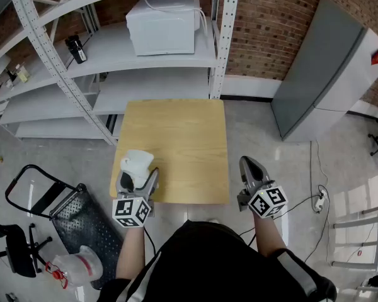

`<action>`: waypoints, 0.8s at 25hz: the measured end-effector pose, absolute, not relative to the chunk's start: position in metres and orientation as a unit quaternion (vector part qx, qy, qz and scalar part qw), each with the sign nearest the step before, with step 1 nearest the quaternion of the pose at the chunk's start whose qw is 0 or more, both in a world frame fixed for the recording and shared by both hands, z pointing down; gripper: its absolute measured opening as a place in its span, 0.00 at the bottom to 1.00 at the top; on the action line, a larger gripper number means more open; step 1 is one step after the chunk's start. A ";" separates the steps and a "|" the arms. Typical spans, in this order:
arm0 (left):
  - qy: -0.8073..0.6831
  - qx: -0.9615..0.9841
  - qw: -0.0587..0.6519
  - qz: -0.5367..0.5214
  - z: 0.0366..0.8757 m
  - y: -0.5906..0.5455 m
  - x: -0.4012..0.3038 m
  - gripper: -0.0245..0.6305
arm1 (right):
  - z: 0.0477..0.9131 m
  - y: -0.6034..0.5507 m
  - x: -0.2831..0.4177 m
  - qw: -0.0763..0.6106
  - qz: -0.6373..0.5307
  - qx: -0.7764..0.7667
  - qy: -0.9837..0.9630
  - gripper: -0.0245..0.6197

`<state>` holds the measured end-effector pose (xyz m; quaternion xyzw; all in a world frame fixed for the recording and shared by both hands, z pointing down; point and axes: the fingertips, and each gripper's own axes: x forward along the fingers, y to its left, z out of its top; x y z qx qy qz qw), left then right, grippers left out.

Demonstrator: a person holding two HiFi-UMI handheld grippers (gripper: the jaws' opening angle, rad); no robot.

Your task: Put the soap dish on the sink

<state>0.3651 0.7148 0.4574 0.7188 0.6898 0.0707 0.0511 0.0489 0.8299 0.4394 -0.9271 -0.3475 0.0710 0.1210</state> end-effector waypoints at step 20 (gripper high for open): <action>0.675 0.732 0.059 0.075 0.453 0.688 0.369 0.75 | 0.441 0.816 0.075 0.133 0.068 -0.943 -0.297 0.04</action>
